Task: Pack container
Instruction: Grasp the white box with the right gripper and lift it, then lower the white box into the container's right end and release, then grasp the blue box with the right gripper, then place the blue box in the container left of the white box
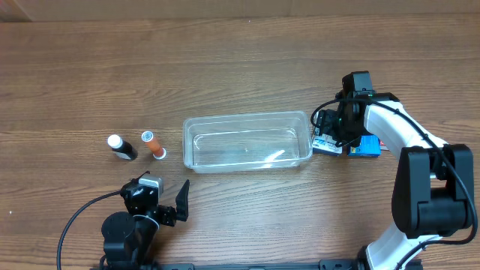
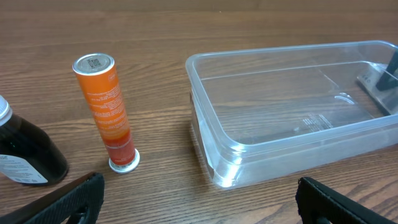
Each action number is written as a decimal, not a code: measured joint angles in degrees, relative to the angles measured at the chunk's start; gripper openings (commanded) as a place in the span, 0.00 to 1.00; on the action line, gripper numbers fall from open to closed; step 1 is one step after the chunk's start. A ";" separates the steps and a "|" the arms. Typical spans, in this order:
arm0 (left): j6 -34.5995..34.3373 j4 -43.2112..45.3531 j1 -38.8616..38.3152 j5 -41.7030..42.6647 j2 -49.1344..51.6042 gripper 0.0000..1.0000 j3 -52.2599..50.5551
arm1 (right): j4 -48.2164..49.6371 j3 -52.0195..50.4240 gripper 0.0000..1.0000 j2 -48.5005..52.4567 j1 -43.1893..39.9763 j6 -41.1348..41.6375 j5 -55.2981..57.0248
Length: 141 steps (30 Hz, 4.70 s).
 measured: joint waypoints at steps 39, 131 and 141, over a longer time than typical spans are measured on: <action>0.00 0.00 0.00 -0.02 0.00 1.00 0.00 | -8.79 6.38 0.63 -10.93 24.26 6.16 9.60; 0.00 0.00 0.00 0.00 0.00 1.00 -0.02 | -9.35 14.67 0.58 -2.80 31.34 14.97 9.57; 0.00 0.00 0.00 0.00 0.00 1.00 -0.02 | -10.58 14.67 0.70 -1.38 31.34 16.02 9.40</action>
